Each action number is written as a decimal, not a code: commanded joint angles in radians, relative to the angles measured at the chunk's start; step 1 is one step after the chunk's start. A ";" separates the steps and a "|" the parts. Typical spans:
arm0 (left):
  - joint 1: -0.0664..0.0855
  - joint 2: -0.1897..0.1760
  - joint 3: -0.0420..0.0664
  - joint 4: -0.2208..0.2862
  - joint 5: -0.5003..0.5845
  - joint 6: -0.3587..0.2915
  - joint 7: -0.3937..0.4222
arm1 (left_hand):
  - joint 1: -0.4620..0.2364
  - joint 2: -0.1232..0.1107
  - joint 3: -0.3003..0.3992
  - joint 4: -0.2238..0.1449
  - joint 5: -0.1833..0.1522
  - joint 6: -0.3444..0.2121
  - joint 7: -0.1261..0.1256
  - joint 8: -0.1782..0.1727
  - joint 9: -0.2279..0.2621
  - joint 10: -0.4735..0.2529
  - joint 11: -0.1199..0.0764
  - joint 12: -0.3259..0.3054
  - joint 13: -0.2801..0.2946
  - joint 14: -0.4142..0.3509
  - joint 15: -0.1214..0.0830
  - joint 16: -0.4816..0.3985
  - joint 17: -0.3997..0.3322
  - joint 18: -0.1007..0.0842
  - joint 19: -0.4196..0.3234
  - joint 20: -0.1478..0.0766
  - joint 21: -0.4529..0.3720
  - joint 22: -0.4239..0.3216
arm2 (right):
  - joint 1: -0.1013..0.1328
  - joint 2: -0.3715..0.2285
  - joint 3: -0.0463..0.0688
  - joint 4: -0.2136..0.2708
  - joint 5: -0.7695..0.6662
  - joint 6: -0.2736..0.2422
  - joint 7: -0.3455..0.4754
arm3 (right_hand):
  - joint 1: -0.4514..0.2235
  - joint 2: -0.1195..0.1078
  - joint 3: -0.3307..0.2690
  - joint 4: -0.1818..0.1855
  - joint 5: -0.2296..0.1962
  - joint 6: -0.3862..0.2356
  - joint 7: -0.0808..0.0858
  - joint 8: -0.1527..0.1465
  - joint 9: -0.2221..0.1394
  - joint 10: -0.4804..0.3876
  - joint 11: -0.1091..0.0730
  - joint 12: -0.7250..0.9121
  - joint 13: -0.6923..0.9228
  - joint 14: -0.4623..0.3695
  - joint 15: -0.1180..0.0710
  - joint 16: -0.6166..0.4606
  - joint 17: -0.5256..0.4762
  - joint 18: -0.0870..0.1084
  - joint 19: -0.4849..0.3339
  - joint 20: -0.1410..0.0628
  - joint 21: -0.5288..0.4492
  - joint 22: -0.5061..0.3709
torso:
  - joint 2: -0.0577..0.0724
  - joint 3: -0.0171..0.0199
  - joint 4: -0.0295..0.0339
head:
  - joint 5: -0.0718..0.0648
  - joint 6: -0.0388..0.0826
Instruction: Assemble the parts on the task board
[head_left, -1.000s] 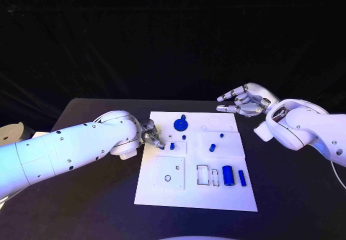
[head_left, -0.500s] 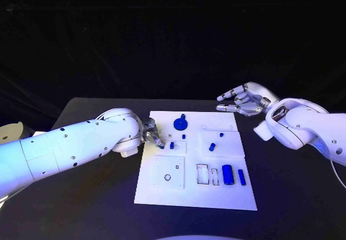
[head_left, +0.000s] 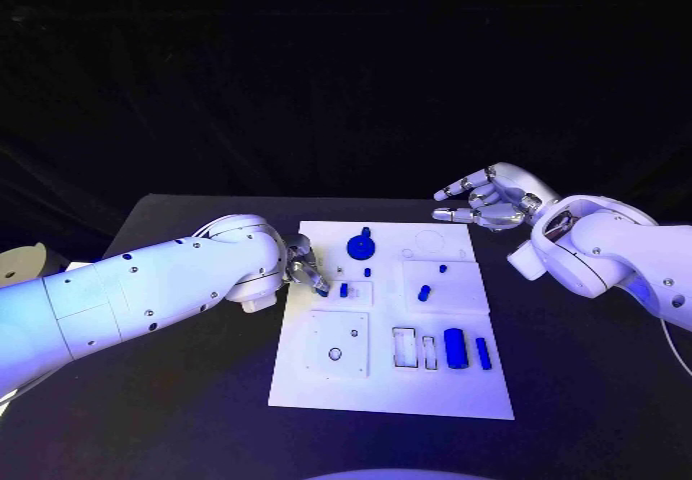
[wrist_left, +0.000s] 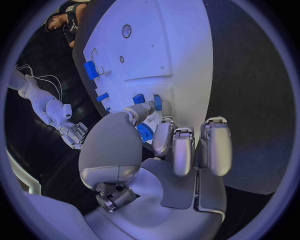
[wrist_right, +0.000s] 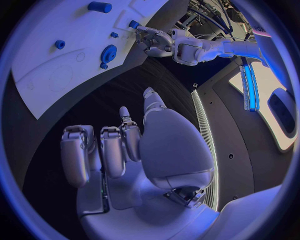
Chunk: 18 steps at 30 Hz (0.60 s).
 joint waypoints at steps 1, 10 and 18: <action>-0.013 0.009 -0.010 0.000 0.000 0.036 -0.010 | -0.016 -0.001 -0.011 0.000 0.005 0.047 -0.036 -0.001 -0.002 0.005 0.000 0.005 0.004 0.105 -0.009 0.003 0.263 -0.018 0.034 -0.007 0.008 0.121 | -0.001 0.000 0.000 0.001 -0.007 0.012 0.008 | -0.006 0.004 -0.005 0.001 0.003 0.007 -0.001 0.001 0.000 0.014 -0.007 0.001 0.150 0.081 -0.005 -0.005 0.163 0.007 0.043 -0.005 -0.007 0.147 | 0.000 0.0001 0.0005 | 0.000 0.000; -0.013 0.013 -0.010 -0.003 -0.014 0.015 -0.014 | -0.047 -0.001 -0.040 0.017 0.006 0.065 -0.042 0.000 -0.005 0.019 -0.005 0.027 0.030 0.105 -0.013 0.003 0.263 -0.021 0.042 -0.011 0.018 0.136 | -0.001 0.000 0.000 0.001 -0.007 0.012 0.008 | -0.006 0.004 -0.005 0.001 0.003 0.007 -0.001 0.001 0.000 0.014 -0.007 0.001 0.150 0.081 -0.005 -0.005 0.163 0.007 0.043 -0.005 -0.007 0.147 | 0.000 0.0005 0.0002 | 0.000 0.000; -0.013 0.015 -0.010 -0.004 -0.021 0.009 -0.017 | -0.079 -0.002 -0.074 0.038 0.005 0.079 -0.047 0.002 -0.006 0.030 -0.009 0.044 0.052 0.105 -0.017 0.003 0.263 -0.024 0.048 -0.015 0.025 0.146 | -0.001 0.000 0.000 0.000 -0.007 0.013 0.010 | -0.005 0.005 -0.006 -0.001 0.004 0.007 -0.001 0.001 0.000 0.013 -0.007 -0.002 0.148 0.080 -0.005 -0.007 0.160 0.007 0.042 -0.005 -0.008 0.145 | 0.000 0.0003 0.0000 | 0.000 -0.002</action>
